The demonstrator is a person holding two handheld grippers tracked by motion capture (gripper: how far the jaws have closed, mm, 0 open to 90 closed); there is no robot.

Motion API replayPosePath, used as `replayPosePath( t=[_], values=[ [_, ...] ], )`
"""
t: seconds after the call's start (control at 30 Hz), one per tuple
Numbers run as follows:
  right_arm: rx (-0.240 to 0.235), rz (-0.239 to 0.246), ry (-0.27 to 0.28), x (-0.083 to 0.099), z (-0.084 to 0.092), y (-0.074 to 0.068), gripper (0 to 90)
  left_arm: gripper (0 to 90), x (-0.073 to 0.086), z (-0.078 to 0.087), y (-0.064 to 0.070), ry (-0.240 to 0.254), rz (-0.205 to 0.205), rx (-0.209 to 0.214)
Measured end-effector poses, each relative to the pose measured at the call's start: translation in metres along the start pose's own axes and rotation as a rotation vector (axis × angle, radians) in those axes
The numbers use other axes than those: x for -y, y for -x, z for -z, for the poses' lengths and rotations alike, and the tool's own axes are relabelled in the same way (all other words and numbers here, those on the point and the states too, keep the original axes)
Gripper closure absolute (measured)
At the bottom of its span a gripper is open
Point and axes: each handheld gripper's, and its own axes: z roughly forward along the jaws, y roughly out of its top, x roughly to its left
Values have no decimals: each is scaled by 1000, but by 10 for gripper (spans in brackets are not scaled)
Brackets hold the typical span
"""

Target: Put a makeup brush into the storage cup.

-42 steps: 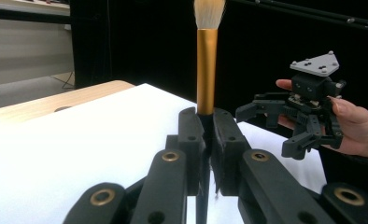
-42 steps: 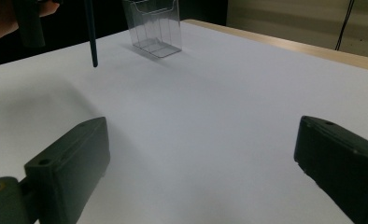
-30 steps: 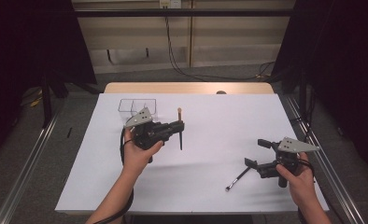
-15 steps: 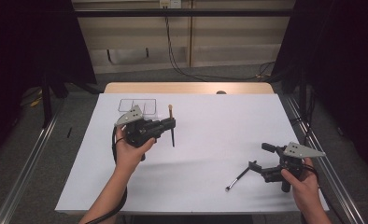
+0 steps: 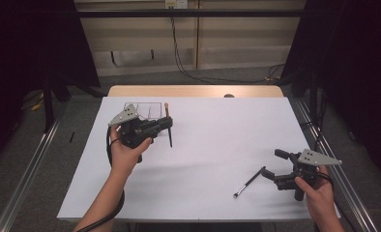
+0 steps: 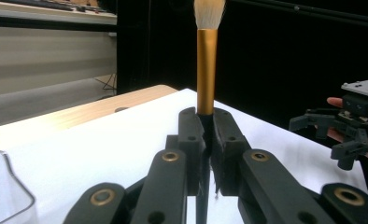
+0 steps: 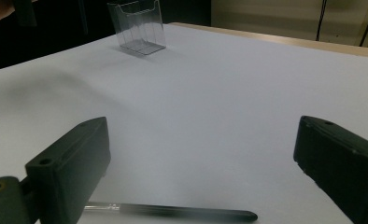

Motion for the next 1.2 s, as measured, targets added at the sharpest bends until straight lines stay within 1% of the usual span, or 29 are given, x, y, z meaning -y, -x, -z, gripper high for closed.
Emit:
replayPosePath(
  t=[0.03, 0.1, 0.17, 0.27, 0.37, 0.47, 0.73, 0.83, 1.0, 1.07, 1.13, 1.17, 1.2],
  values=[
    [1, 2, 0, 0, 0, 0, 32, 837, 0, 1, -1, -2, 6, 0],
    [4, 3, -2, 0, 0, 0, 32, 837, -1, 2, -2, -4, 2, -7],
    [4, 12, -5, 0, 0, -1, 32, 837, -2, 4, -4, -2, 7, -11],
    [-1, 13, -3, 0, 0, -2, 30, 837, -4, 5, -7, -12, 7, -20],
    [-1, 22, -10, 0, -1, -2, 30, 837, -4, 6, -11, -10, 15, -24],
    [-2, 24, -13, 0, -2, -2, 30, 837, -6, 7, -13, -6, 18, -36],
    [-1, 28, -14, 0, -1, -2, 30, 837, -13, 11, -20, -6, 29, -44],
    [2, 34, -15, 0, -2, -2, 30, 837, -15, 14, -23, -6, 35, -55],
    [0, 37, -16, 1, -2, -2, 30, 837, -18, 19, -28, -10, 28, -76],
    [1, 38, -17, 1, -2, -2, 30, 837, -19, 20, -30, -5, 34, -77],
    [-1, 35, -15, 1, -2, -2, 30, 837, -20, 22, -32, -12, 28, -87],
    [0, 35, -17, 1, -2, -2, 31, 837, -20, 22, -33, -6, 31, -92],
    [-2, 36, -18, 1, -2, -2, 31, 837, -21, 23, -34, -8, 25, -97]
  ],
)
